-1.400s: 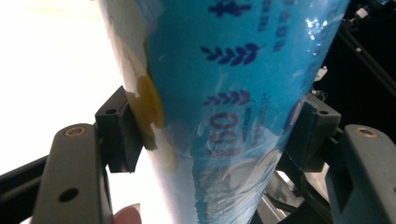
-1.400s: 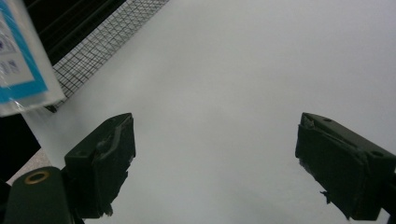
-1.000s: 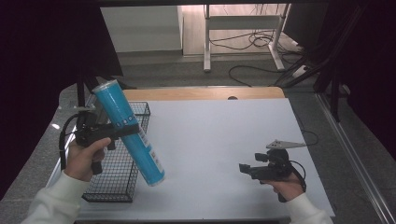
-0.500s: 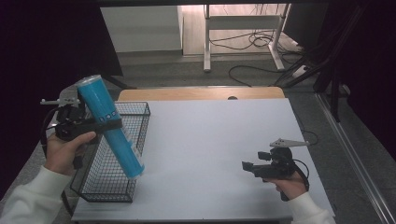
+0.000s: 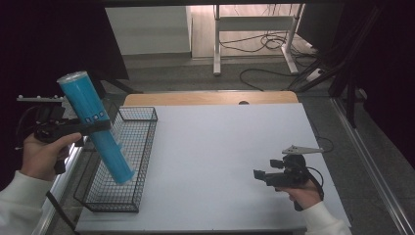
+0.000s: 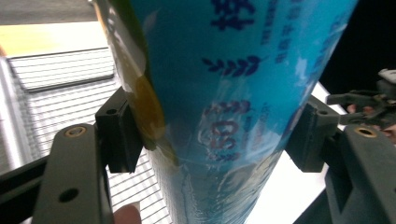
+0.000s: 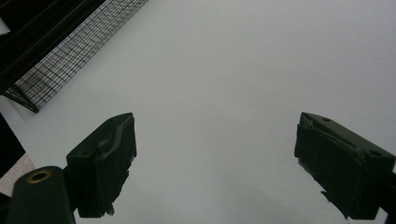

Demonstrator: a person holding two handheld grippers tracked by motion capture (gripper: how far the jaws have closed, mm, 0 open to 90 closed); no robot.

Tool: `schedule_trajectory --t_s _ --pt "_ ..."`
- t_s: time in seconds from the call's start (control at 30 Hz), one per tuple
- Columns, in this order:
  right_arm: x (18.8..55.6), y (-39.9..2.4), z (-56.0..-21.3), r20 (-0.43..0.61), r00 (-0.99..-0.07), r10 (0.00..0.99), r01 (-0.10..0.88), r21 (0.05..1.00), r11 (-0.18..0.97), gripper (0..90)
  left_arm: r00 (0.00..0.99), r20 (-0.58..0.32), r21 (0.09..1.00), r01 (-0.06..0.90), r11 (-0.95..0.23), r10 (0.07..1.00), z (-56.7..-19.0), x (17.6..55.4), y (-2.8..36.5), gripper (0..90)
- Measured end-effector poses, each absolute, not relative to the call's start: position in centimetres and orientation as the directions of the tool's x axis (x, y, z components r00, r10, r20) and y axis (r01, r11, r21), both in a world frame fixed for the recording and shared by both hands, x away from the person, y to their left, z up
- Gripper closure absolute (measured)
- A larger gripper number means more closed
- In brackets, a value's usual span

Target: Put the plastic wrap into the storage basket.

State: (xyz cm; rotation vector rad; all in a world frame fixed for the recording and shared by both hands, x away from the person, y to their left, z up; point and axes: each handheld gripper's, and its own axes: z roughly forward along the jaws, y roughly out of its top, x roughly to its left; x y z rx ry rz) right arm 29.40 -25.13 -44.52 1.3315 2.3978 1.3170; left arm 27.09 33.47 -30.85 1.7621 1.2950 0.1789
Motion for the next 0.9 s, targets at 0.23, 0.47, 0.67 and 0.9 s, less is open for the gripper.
schedule_trajectory --t_s 0.23,0.47,0.67,0.9 --pt "29.4 -25.1 -44.5 0.301 -0.610 0.733 0.647 0.723 0.242 14.1 0.401 -0.339 0.662 0.745 -0.087 0.851 -31.9 27.5 33.6 32.1" --pt "29.5 -25.1 -44.6 0.295 -0.610 0.736 0.646 0.723 0.245 14.2 0.393 -0.327 0.635 0.765 -0.109 0.859 -33.8 28.1 33.6 32.1" --pt "29.4 -25.1 -44.6 0.291 -0.614 0.733 0.643 0.724 0.251 14.2 0.388 -0.303 0.604 0.785 -0.140 0.870 -34.8 28.5 33.5 32.1" --pt "29.3 -25.0 -44.7 0.287 -0.617 0.733 0.643 0.721 0.258 14.2 0.387 -0.287 0.573 0.803 -0.167 0.876 -36.3 28.9 32.9 32.1"
